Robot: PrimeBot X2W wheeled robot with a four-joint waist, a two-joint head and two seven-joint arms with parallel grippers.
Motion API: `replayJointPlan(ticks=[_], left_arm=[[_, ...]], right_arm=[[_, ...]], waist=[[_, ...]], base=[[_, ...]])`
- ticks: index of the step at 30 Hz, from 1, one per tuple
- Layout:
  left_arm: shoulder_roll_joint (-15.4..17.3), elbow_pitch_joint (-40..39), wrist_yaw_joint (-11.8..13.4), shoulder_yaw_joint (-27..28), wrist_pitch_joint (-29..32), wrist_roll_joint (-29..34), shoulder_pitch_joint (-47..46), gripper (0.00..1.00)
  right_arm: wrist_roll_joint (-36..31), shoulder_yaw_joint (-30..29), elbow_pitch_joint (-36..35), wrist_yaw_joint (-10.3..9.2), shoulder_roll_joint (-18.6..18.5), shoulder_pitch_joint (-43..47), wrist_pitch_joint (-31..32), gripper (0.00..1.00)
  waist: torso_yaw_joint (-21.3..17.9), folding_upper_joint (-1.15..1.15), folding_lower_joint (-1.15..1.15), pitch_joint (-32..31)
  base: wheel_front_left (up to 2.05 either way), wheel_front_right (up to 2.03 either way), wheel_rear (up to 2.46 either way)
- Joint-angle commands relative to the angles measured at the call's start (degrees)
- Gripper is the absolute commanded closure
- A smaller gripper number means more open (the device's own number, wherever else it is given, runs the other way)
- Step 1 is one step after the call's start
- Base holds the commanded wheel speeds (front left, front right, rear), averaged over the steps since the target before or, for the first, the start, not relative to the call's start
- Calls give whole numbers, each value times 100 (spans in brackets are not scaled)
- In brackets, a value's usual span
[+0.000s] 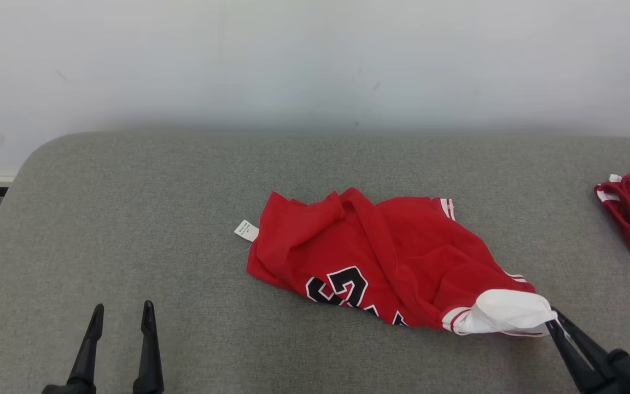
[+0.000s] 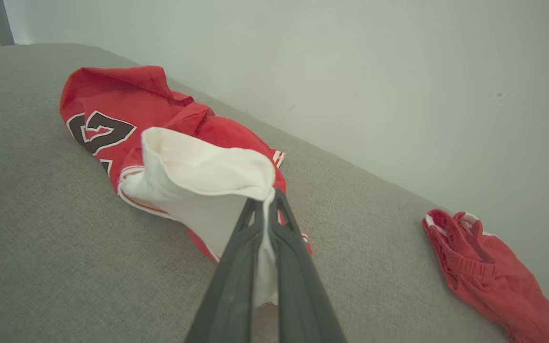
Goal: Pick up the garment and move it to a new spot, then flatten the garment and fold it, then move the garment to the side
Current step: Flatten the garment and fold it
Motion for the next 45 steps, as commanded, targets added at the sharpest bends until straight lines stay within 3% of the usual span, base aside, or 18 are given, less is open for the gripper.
replayJointPlan(ticks=[1,2,4,6,14,24,38,45], left_arm=[[-7,1,1,5,-18,54,-56,0],[-7,8,-3,8,-18,56,-66,0],[-9,16,-12,11,-18,55,-86,0],[-9,32,-19,14,-18,59,-84,0],[-9,-7,-10,89,-18,87,82,0],[-11,-44,-22,131,-18,100,120,0],[-11,-39,-42,164,-18,122,185,0],[8,73,-42,70,-18,152,74,0]], right_arm=[[1,-94,-86,-11,139,183,-5,100],[-12,-152,-134,-11,216,320,-4,100],[-53,-276,-206,-11,374,551,-3,63],[-75,-440,-307,-11,570,722,-4,0],[38,-888,-1170,-11,938,1245,-3,0],[26,-1311,-1698,-11,1248,1251,-3,0],[-128,-1675,-1679,-11,2249,1428,-3,0],[-123,-1586,-1536,-11,2314,1233,-3,0]], waist=[[-42,0,0,41],[-47,0,0,45],[-56,0,0,49],[-63,0,0,40],[-156,0,0,-81],[-206,0,0,-150],[-76,0,0,-158],[-105,0,0,-53]], base=[[0,0,0],[0,0,0],[0,0,0],[0,0,0],[0,0,0],[0,0,0],[0,0,0],[0,0,0]])
